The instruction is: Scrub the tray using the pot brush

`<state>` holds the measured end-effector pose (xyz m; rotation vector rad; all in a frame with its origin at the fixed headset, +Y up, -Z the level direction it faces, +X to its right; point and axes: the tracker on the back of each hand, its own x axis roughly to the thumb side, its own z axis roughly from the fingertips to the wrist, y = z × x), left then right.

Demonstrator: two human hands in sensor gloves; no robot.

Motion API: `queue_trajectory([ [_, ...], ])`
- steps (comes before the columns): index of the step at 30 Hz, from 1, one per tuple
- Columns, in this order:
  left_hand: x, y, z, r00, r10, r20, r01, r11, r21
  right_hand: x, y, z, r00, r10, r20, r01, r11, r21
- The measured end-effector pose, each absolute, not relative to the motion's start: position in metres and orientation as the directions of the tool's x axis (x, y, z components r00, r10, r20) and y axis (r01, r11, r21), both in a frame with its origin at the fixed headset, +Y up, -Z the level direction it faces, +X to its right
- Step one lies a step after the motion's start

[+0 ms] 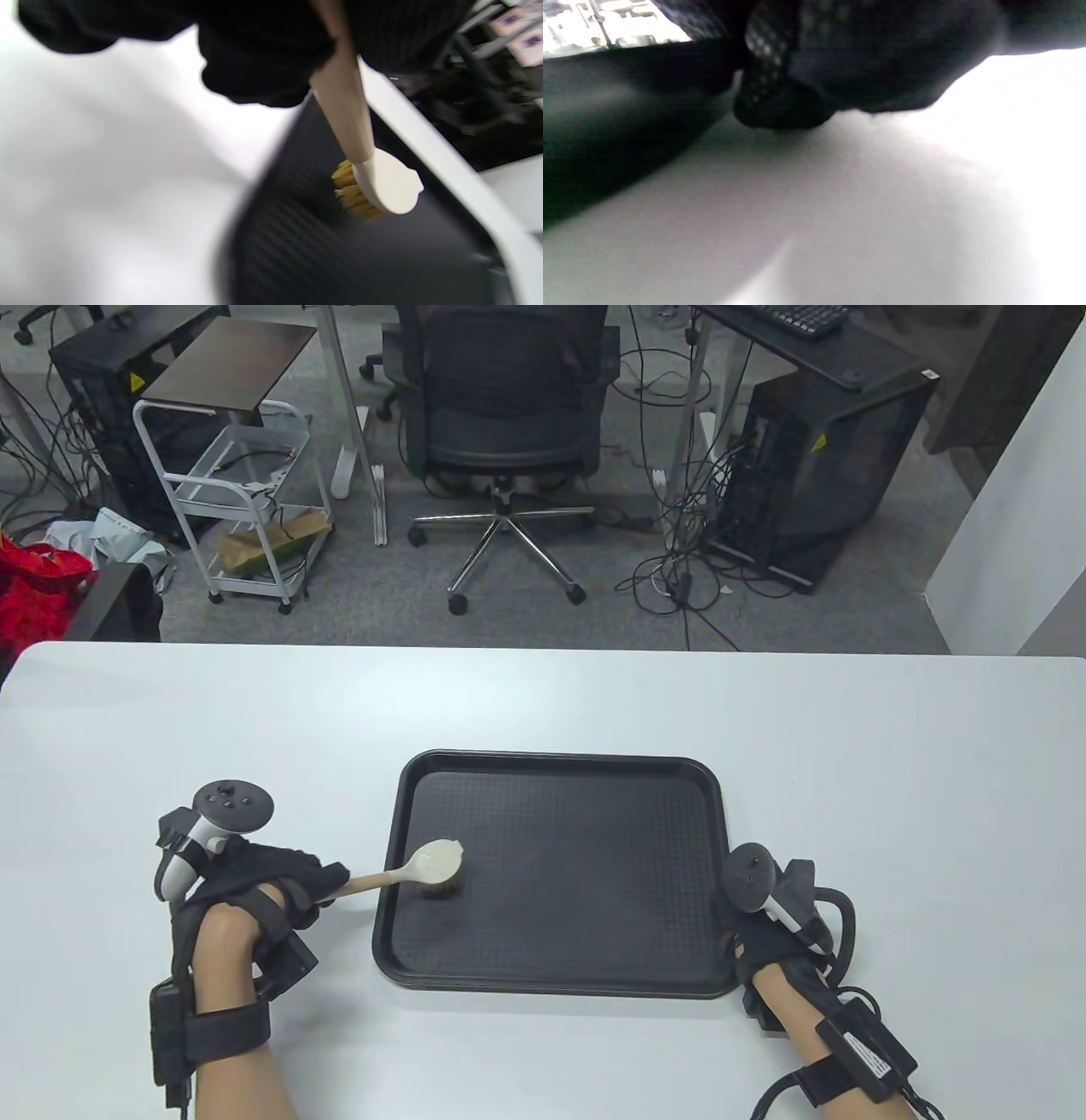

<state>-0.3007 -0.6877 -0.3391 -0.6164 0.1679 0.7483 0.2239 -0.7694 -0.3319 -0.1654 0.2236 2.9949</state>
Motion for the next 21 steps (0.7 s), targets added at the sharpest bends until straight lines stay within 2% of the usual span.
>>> queue_trajectory([
  [3,-0.274,-0.690,-0.346,0.705,0.643,-0.299,-0.689,0.522,-0.503,0.224,-0.769,-0.332,-0.985,0.122,-0.119,-0.139,-0.981,0.139],
  [7,-0.232,-0.688,-0.352,0.739,0.635,-0.224,-0.646,0.575,-0.502,0.224,-0.769,-0.332,-0.985,0.125,-0.118,-0.141,-0.980,0.140],
  [10,-0.198,-0.692,-0.352,0.724,0.665,-0.184,-0.646,0.560,-0.519,0.224,-0.769,-0.332,-0.985,0.125,-0.119,-0.141,-0.980,0.141],
  [17,-0.117,-0.708,-0.345,0.782,0.620,-0.064,-0.527,0.602,-0.601,0.224,-0.770,-0.332,-0.985,0.129,-0.119,-0.145,-0.979,0.142],
  [21,-0.087,-0.709,-0.337,0.800,0.600,0.011,-0.480,0.651,-0.587,0.224,-0.770,-0.332,-0.985,0.129,-0.118,-0.145,-0.979,0.141],
])
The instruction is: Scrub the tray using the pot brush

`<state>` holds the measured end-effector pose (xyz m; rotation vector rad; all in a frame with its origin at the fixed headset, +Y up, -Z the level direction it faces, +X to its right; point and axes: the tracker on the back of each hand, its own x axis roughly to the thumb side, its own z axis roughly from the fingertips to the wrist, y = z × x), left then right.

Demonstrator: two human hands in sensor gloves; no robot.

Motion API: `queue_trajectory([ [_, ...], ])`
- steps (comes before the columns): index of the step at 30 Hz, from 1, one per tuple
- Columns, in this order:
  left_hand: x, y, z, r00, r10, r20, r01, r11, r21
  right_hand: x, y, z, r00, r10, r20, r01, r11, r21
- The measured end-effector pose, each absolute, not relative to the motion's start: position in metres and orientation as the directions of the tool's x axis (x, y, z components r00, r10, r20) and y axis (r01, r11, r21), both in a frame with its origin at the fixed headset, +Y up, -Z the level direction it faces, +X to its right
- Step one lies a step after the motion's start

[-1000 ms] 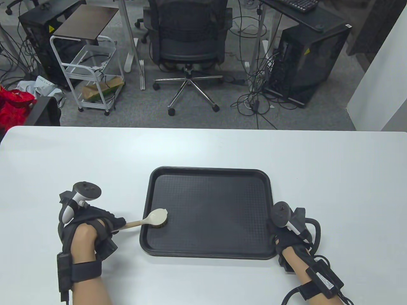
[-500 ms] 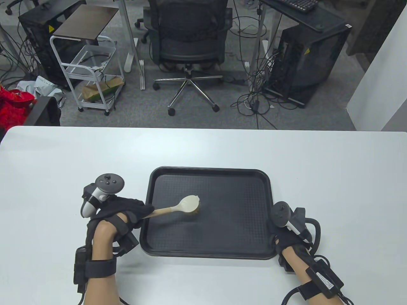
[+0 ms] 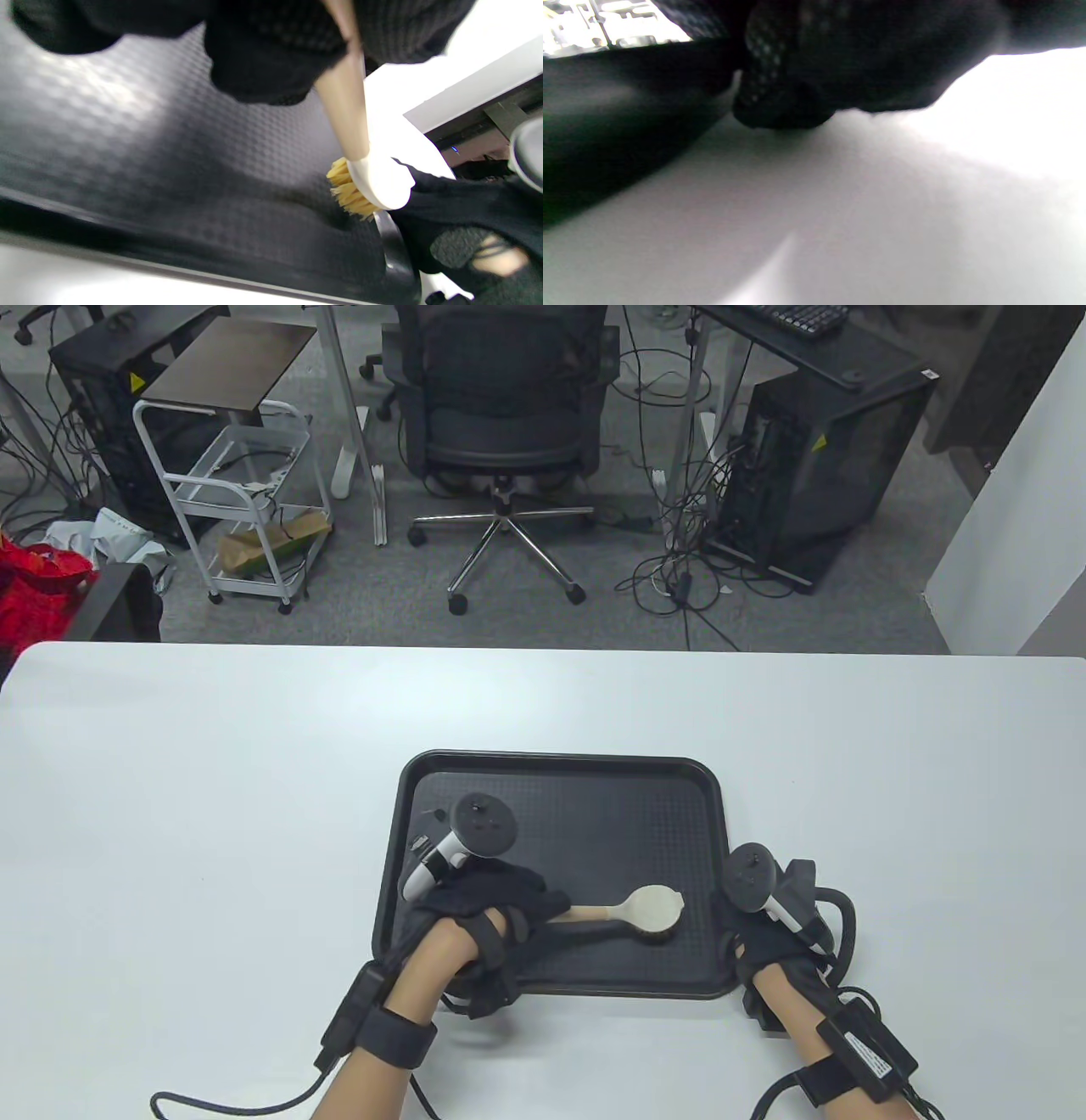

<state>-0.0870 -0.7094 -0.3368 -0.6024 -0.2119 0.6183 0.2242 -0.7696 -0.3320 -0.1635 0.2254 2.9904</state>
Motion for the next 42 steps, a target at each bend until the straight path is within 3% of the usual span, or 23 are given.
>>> queue_trajectory([
  [8,-0.056,-0.722,-0.328,0.792,0.610,0.010,-0.494,0.650,-0.578,0.224,-0.769,-0.332,-0.984,0.131,-0.118,-0.147,-0.979,0.144],
  [22,-0.063,-0.730,-0.331,0.832,0.554,-0.027,-0.466,0.672,-0.576,0.224,-0.769,-0.332,-0.985,0.126,-0.117,-0.142,-0.980,0.141],
  [27,-0.076,-0.721,-0.335,0.869,0.495,-0.013,-0.416,0.715,-0.562,0.224,-0.769,-0.332,-0.985,0.123,-0.117,-0.139,-0.980,0.139],
  [42,-0.153,-0.716,-0.349,0.929,0.346,-0.127,-0.327,0.616,-0.716,0.224,-0.769,-0.332,-0.985,0.124,-0.117,-0.139,-0.981,0.138],
])
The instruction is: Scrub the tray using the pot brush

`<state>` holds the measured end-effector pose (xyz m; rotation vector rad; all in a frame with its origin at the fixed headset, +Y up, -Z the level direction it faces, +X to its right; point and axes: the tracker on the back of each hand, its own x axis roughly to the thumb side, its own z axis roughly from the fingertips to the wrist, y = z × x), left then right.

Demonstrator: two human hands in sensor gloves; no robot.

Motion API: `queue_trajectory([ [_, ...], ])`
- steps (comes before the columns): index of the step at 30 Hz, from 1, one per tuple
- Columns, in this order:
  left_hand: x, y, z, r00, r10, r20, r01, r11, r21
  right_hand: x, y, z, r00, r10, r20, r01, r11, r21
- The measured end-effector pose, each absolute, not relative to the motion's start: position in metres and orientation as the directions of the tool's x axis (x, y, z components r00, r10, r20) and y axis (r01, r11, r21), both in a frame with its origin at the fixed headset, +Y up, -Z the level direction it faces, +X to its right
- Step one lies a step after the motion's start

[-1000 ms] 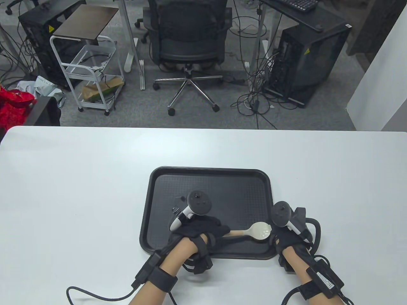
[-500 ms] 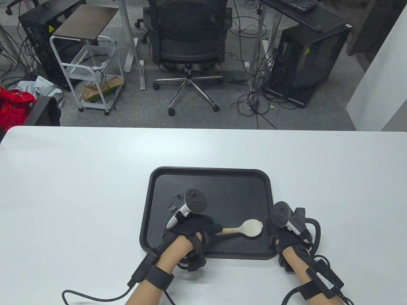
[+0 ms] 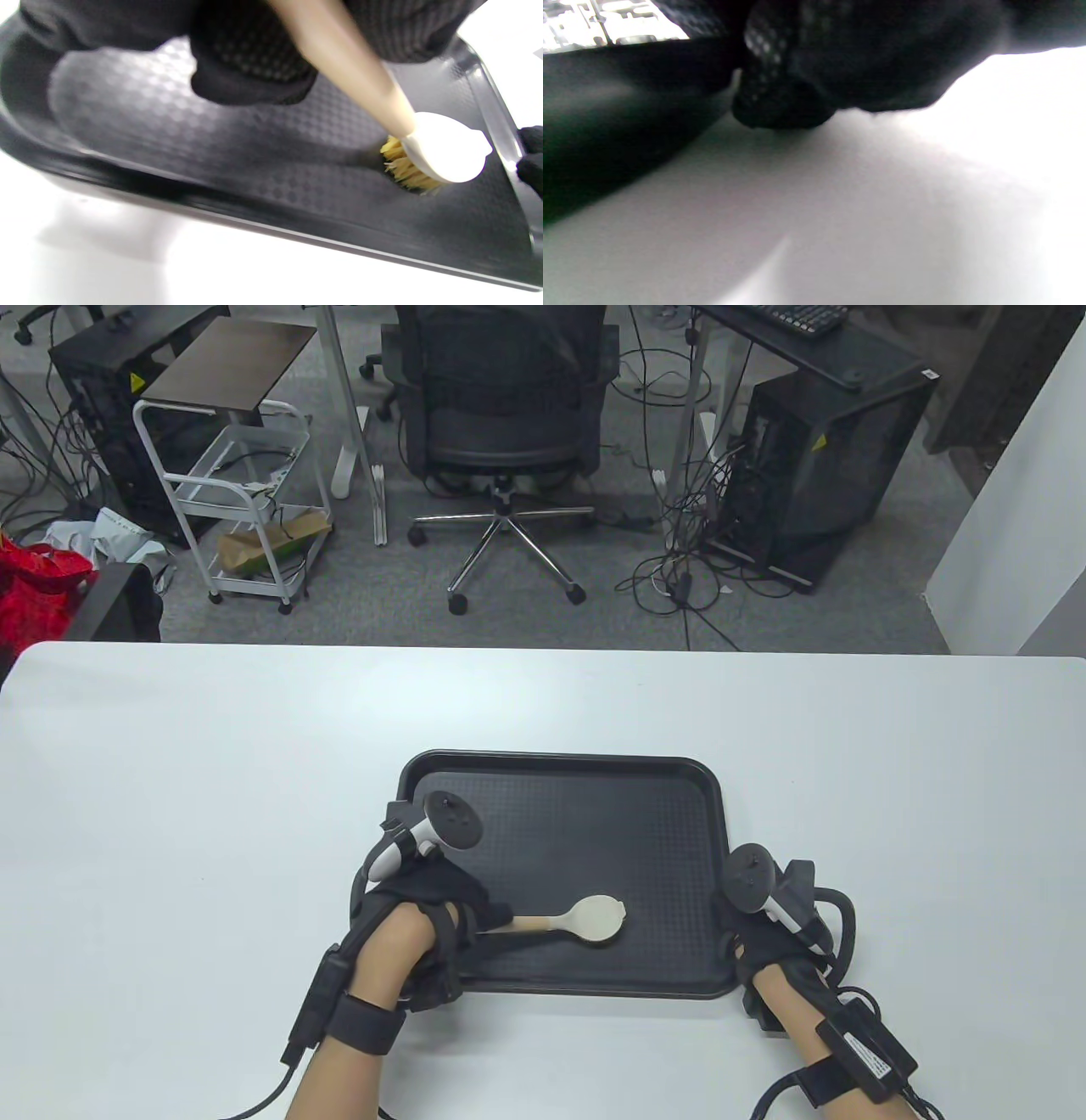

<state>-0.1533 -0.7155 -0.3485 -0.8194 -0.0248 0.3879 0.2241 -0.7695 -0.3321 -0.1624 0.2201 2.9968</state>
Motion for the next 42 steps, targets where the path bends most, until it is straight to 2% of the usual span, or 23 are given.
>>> queue_trajectory([
  [13,-0.225,-0.697,-0.348,0.913,0.305,-0.272,-0.408,0.649,-0.642,0.224,-0.770,-0.332,-0.985,0.125,-0.117,-0.140,-0.980,0.138],
  [29,-0.316,-0.692,-0.331,0.826,0.311,-0.470,-0.543,0.666,-0.511,0.224,-0.770,-0.332,-0.985,0.125,-0.118,-0.141,-0.980,0.139],
  [34,-0.333,-0.683,-0.326,0.809,0.266,-0.525,-0.533,0.710,-0.461,0.224,-0.770,-0.332,-0.985,0.126,-0.118,-0.142,-0.980,0.140],
  [37,-0.335,-0.677,-0.324,0.811,0.301,-0.501,-0.539,0.717,-0.442,0.224,-0.770,-0.332,-0.985,0.127,-0.118,-0.143,-0.980,0.141],
  [39,-0.329,-0.672,-0.326,0.815,0.373,-0.443,-0.558,0.712,-0.427,0.224,-0.770,-0.332,-0.985,0.126,-0.117,-0.142,-0.980,0.140],
  [42,-0.298,-0.662,-0.333,0.828,0.472,-0.303,-0.561,0.712,-0.422,0.224,-0.770,-0.332,-0.985,0.124,-0.117,-0.141,-0.980,0.140],
])
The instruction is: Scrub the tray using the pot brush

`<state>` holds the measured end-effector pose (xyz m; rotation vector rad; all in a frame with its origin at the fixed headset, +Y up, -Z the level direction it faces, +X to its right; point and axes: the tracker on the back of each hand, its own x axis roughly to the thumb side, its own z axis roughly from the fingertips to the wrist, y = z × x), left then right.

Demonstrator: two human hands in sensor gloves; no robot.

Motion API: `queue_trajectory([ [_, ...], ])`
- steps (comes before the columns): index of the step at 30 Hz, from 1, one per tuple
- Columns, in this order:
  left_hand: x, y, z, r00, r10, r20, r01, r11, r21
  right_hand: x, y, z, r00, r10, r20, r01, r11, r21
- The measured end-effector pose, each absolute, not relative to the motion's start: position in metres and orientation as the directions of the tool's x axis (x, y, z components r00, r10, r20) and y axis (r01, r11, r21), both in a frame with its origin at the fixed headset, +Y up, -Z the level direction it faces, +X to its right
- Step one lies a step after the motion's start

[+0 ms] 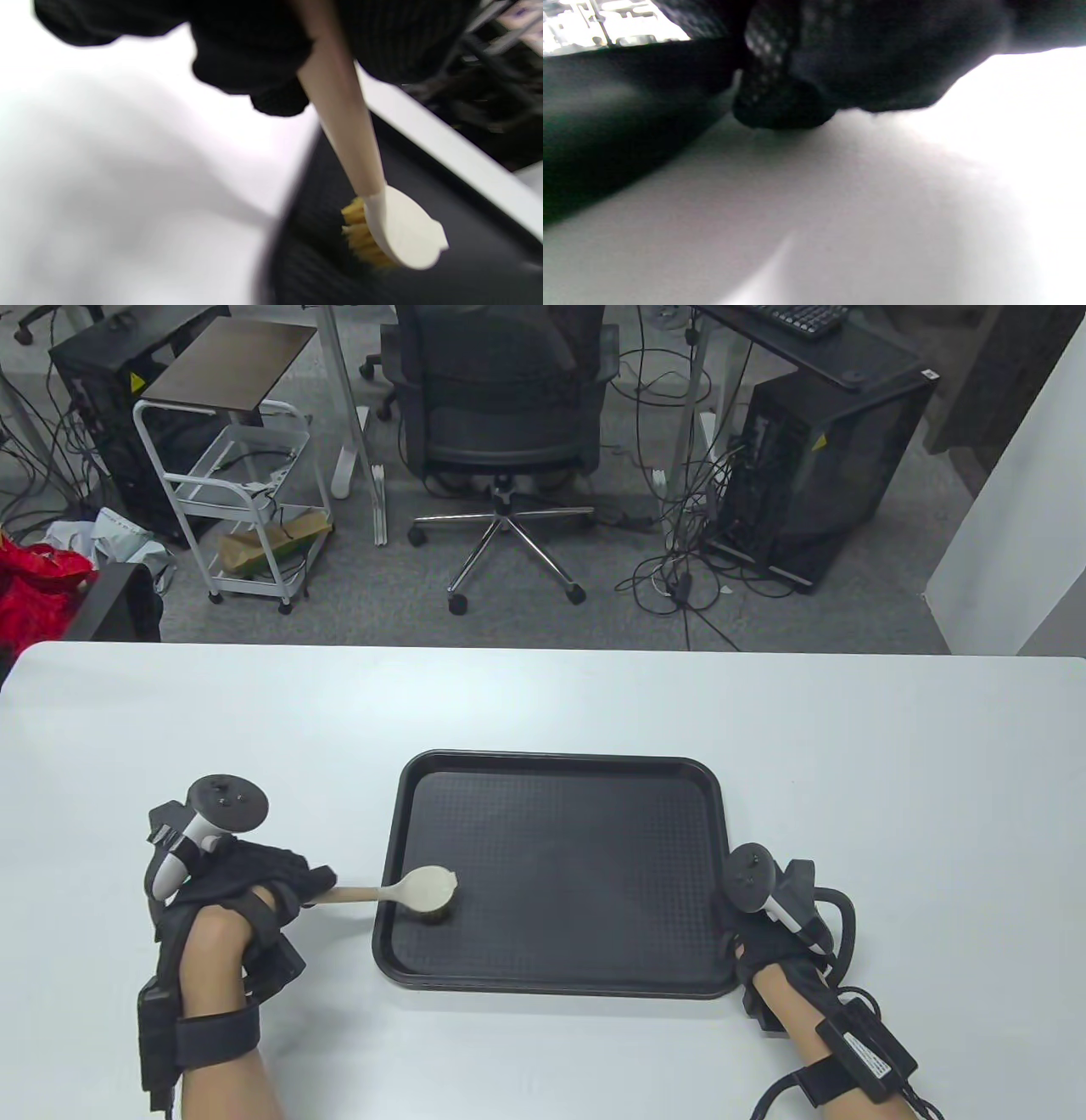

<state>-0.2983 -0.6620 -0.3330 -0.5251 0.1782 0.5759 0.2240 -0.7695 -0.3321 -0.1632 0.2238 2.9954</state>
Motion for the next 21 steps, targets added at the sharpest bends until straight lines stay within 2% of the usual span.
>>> queue_trajectory([
  [4,-0.240,-0.659,-0.344,0.791,0.597,-0.134,-0.576,0.653,-0.491,0.224,-0.770,-0.332,-0.985,0.125,-0.118,-0.142,-0.980,0.140],
  [7,-0.200,-0.662,-0.347,0.791,0.609,-0.064,-0.550,0.661,-0.511,0.224,-0.769,-0.332,-0.985,0.126,-0.119,-0.142,-0.980,0.141],
  [13,-0.137,-0.679,-0.344,0.806,0.588,-0.066,-0.541,0.687,-0.484,0.224,-0.769,-0.332,-0.984,0.131,-0.120,-0.147,-0.979,0.141],
  [17,-0.110,-0.692,-0.340,0.772,0.635,-0.031,-0.555,0.650,-0.519,0.225,-0.770,-0.333,-0.983,0.143,-0.120,-0.159,-0.977,0.143],
  [21,-0.093,-0.699,-0.337,0.787,0.616,-0.018,-0.529,0.659,-0.535,0.227,-0.770,-0.334,-0.980,0.158,-0.122,-0.176,-0.973,0.150],
])
